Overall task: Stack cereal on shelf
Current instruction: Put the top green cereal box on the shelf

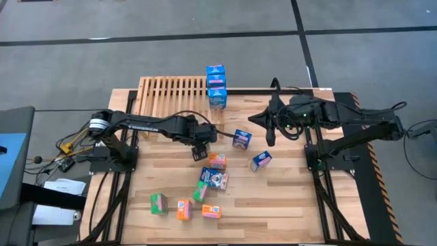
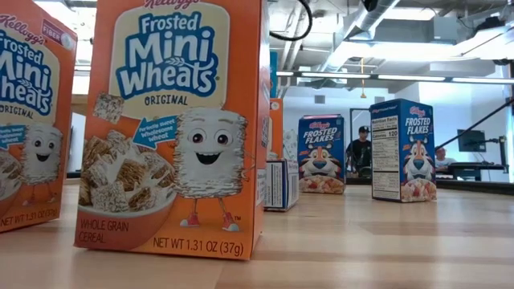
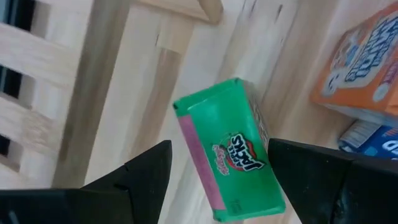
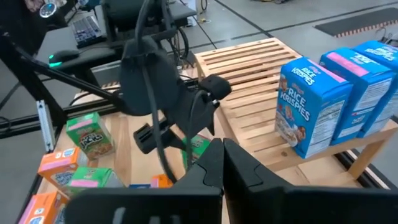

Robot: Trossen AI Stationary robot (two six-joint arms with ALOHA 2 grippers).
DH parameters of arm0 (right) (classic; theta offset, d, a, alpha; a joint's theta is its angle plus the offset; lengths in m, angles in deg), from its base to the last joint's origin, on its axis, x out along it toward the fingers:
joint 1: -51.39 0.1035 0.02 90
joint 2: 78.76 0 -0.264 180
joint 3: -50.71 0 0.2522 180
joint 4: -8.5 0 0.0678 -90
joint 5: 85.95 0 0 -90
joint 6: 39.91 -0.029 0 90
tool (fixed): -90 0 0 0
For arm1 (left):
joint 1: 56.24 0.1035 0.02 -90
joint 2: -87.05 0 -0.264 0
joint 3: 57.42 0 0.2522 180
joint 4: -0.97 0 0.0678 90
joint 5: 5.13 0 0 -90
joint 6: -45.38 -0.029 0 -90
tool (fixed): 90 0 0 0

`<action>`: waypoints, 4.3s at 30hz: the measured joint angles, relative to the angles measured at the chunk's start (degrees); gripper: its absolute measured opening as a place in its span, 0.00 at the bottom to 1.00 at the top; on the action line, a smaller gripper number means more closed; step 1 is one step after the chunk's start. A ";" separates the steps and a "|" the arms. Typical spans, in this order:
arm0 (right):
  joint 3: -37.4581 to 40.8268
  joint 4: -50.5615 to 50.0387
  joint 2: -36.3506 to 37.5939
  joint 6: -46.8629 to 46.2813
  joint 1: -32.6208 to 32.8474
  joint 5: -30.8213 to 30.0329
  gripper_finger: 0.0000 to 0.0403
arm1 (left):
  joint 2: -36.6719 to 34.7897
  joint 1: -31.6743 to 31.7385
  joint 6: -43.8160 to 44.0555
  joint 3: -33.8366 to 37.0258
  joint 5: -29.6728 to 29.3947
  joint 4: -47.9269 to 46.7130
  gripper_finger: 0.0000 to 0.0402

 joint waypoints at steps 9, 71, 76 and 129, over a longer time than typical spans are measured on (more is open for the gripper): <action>0.00 0.02 0.02 0.02 0.14 0.08 0.04 | 0.47 1.22 0.80 0.00 3.66 1.70 0.62; 0.00 0.54 0.04 0.17 -3.62 -4.42 0.04 | 3.75 35.50 -47.17 -49.79 19.98 -27.22 0.36; 0.00 1.72 -0.26 0.03 -5.50 -4.44 0.04 | 5.40 42.37 -51.04 -49.48 24.95 -22.78 0.36; -0.02 3.05 -0.33 2.14 -9.44 -4.62 0.04 | 10.07 43.85 -70.19 -48.48 25.96 -22.80 0.36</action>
